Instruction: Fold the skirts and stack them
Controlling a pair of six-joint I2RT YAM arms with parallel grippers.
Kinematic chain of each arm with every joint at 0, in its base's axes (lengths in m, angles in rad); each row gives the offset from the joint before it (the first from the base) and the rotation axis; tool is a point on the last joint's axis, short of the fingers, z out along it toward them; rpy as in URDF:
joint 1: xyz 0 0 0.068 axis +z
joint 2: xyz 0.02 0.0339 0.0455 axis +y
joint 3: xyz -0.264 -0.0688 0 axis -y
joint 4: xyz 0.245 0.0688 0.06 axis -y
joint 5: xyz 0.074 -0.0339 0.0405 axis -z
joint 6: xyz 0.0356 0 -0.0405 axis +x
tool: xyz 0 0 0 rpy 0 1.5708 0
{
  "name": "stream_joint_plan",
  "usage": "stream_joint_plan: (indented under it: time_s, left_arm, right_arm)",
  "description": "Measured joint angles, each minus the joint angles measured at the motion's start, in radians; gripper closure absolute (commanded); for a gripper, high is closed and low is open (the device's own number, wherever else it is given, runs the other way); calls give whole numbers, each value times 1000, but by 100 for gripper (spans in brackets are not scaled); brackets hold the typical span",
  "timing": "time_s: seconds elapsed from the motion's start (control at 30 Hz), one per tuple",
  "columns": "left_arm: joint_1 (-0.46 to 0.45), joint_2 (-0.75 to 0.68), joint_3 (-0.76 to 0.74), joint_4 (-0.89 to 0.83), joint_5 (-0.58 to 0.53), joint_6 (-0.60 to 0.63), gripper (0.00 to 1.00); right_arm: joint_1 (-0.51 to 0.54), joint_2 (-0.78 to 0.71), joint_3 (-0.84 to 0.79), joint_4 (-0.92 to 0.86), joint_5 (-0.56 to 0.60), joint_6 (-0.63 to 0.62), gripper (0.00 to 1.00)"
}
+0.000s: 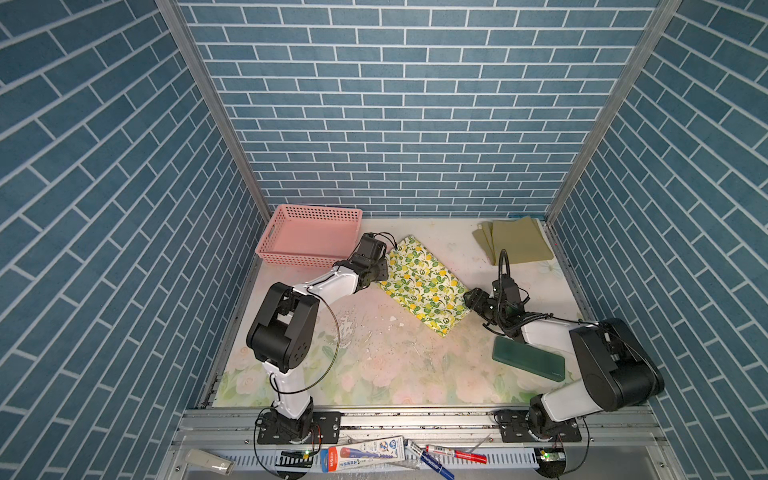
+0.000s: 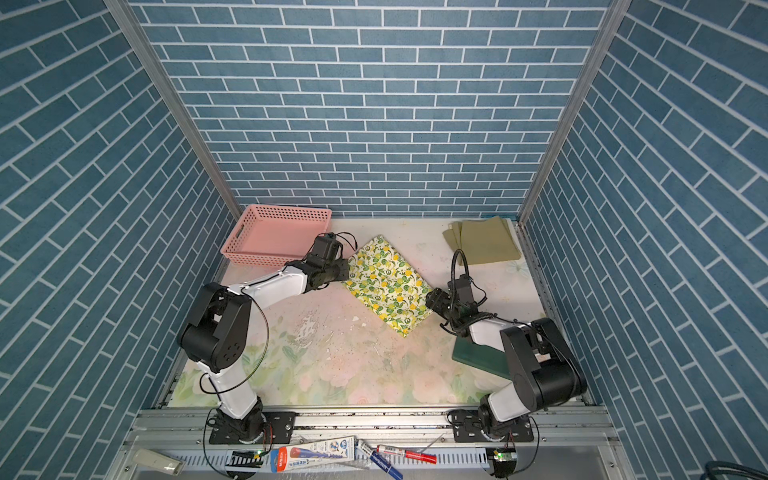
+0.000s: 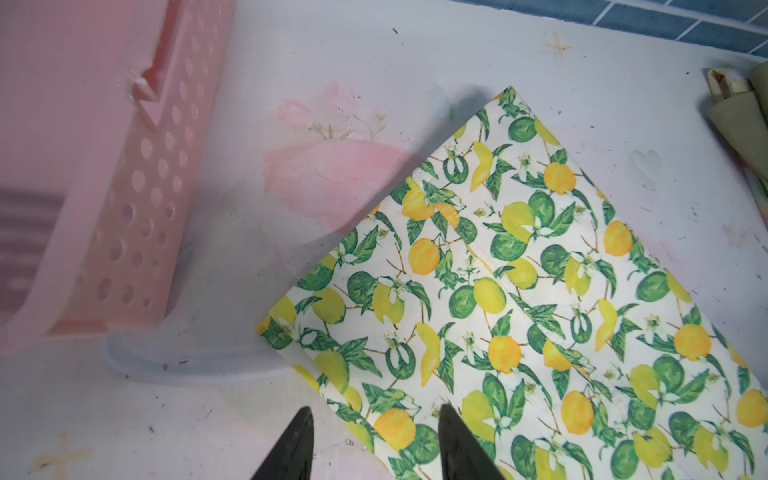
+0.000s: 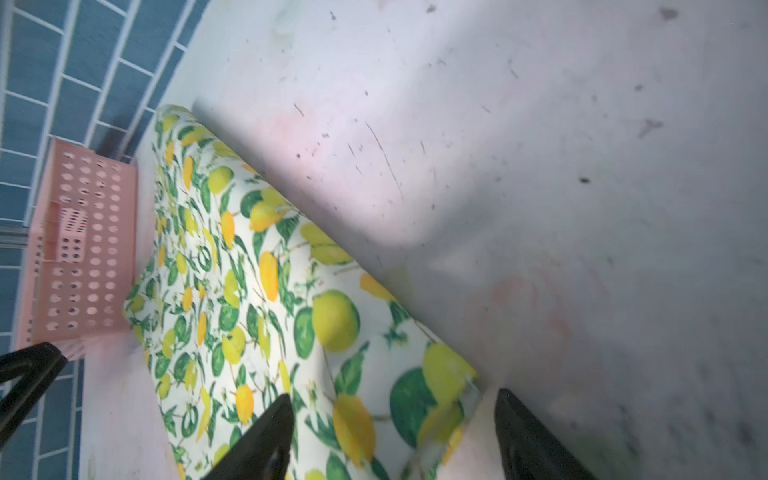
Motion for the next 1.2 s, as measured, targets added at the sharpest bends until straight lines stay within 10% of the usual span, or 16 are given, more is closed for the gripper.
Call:
stream_joint_plan:
  time_s: [0.17, 0.73, 0.93, 1.2]
  left_arm:
    - [0, -34, 0, -11, -2, 0, 52]
    - [0, -59, 19, -48, -3, 19, 53]
    - [-1, 6, 50, -53, 8, 20, 53]
    - [-45, 120, 83, -60, 34, 23, 50]
  right_arm:
    - [-7, 88, -3, 109, -68, -12, 100]
    - [-270, 42, 280, -359, -77, -294, 100]
    - [-340, 177, 450, -412, -104, -359, 37]
    - [-343, 30, 385, -497, -98, -379, 23]
